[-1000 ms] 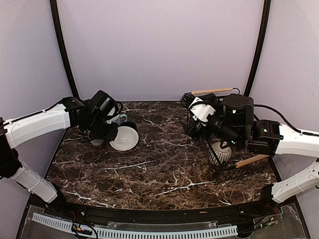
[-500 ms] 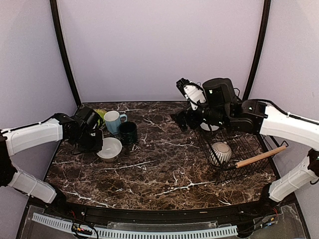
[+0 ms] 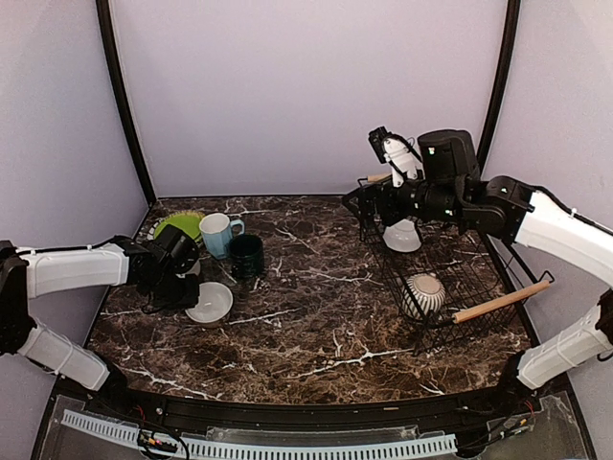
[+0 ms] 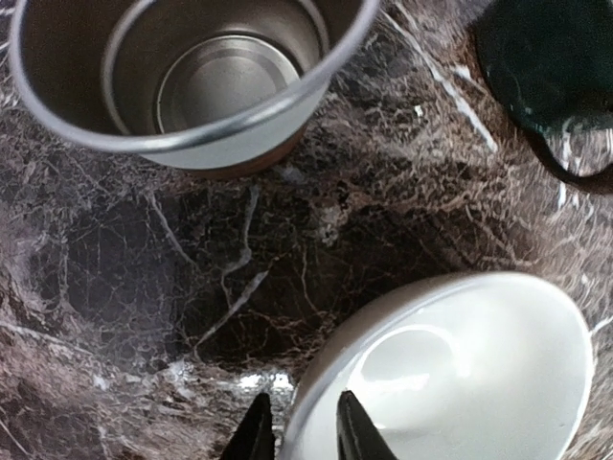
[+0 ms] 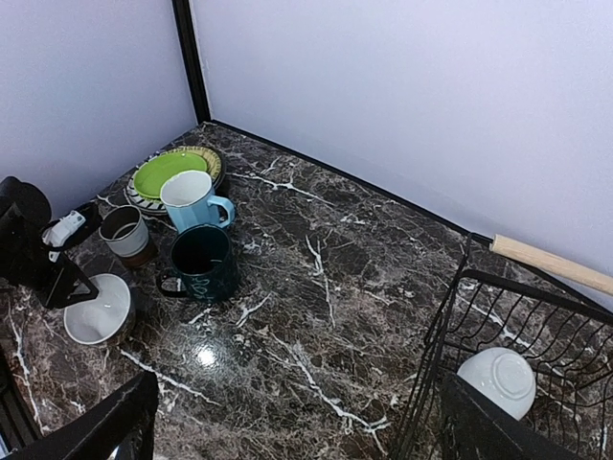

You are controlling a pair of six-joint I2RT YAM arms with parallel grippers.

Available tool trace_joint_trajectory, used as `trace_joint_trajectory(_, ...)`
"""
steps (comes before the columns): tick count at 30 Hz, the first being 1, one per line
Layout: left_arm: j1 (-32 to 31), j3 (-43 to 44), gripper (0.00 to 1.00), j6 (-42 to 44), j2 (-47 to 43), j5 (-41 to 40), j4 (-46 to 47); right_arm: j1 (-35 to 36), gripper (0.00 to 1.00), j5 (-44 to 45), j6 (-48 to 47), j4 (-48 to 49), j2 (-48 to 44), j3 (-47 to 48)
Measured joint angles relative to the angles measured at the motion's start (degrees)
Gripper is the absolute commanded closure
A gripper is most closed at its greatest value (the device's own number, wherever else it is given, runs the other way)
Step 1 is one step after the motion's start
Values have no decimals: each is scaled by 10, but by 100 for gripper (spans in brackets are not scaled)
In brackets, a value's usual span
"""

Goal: Unload the mixed dishes from the dish rack
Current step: Place the bowl at the corner of the board, then move the bowl to the dish rack.

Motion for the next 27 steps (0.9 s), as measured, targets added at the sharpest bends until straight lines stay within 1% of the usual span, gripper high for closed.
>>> trace_joint_trajectory(1, 0, -1, 68, -1, -2, 1, 5, -2, 1, -4, 3, 0, -2, 0)
trace_joint_trajectory(4, 0, -3, 52, -2, -15, 1, 10, -5, 1, -9, 9, -1, -3, -2)
trace_joint_trajectory(5, 0, -4, 46, -3, -23, 0, 10, -7, 1, -10, 10, -2, -3, -3)
trace_joint_trajectory(6, 0, -4, 43, -3, -33, -2, 8, -8, 1, -11, 11, -4, -3, -3)
trace_joint_trajectory(7, 0, -4, 37, -1, -42, -3, 6, -9, 1, -12, 11, -5, -3, -4)
trace_joint_trajectory(8, 0, -4, 34, -4, -54, -5, 1, -11, 1, -12, 12, -9, -3, -4)
trace_joint_trajectory(9, 0, -4, 29, -4, -68, -8, -5, -13, 1, -12, 13, -12, -3, -4)
trace_joint_trajectory(11, 0, -2, 22, -4, -101, -13, -20, -19, 1, -12, 15, -20, -3, -4)
trace_joint_trajectory(14, 0, 23, 16, -1, -147, -18, -52, -35, 1, -17, 19, -30, -3, -4)
trace_joint_trajectory(18, 0, 125, 10, 25, -179, -13, -77, -77, 1, -35, 42, -35, -3, -6)
trace_joint_trajectory(21, 0, 233, 7, 58, -165, 16, -72, -121, 1, -61, 77, -35, -1, -10)
trace_joint_trajectory(24, 0, 345, 6, 89, -117, 61, -57, -163, 1, -96, 122, -35, 6, -16)
trace_joint_trajectory(27, 0, 464, 6, 120, -38, 110, -41, -204, 1, -131, 174, -34, 18, -24)
